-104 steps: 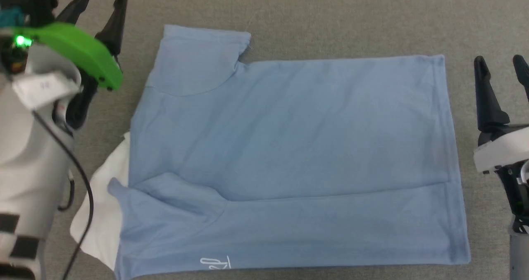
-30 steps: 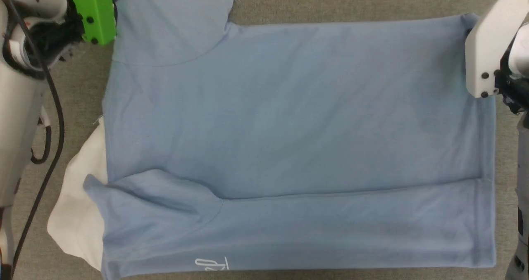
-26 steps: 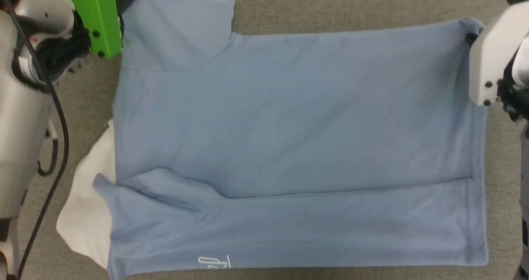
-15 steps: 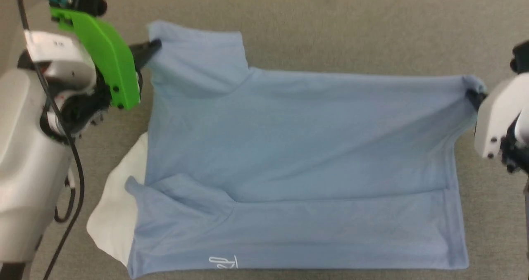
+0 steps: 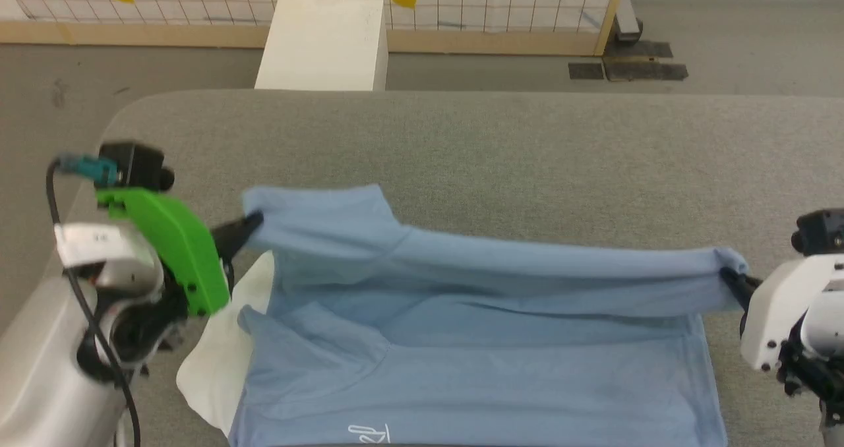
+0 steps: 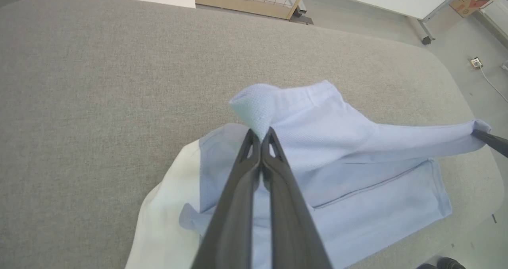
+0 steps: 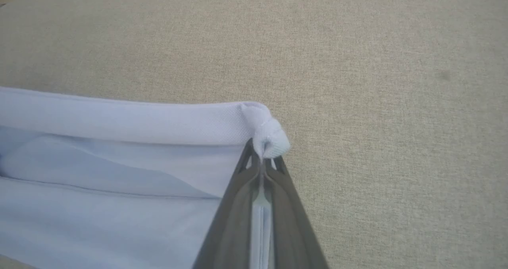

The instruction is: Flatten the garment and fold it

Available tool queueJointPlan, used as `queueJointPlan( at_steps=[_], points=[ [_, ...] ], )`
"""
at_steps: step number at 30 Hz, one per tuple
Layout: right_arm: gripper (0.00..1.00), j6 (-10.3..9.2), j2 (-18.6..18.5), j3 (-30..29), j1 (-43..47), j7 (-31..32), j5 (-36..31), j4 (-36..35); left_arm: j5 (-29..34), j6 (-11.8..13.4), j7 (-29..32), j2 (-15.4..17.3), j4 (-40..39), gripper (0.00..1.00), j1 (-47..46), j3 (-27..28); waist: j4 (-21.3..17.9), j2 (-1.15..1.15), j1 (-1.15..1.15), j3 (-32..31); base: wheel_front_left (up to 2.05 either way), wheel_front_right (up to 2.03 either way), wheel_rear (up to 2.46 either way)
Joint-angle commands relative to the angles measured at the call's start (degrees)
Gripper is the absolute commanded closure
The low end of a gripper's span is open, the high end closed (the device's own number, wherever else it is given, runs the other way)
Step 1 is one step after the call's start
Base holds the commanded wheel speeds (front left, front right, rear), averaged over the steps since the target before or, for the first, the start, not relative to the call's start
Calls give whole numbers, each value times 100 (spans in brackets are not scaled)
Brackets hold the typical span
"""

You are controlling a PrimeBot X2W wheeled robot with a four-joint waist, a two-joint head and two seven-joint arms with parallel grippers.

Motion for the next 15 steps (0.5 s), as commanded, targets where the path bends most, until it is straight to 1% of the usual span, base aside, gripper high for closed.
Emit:
queueJointPlan(
  at_steps=[1,3,7,11,15],
  points=[
    [100,-9,30,-24,129,-75,52,30,-42,93,-72,73,-65,100,293,51,-5,22,1,-59,0,0,0],
    [100,-9,64,-17,277,-111,92,61,-199,188,-170,43,-166,100,680,140,-24,22,1,-41,0,0,0],
    [100,-9,109,1,567,-168,134,73,-380,323,-291,97,-197,100,1428,235,-35,22,1,71,0,0,0],
    [100,-9,172,24,811,-197,129,104,-528,386,-378,61,-59,100,1865,286,-30,22,1,158,0,0,0],
    [100,-9,257,97,991,-197,90,182,-621,408,-398,-38,231,100,2067,253,-38,22,1,210,0,0,0]
  ],
)
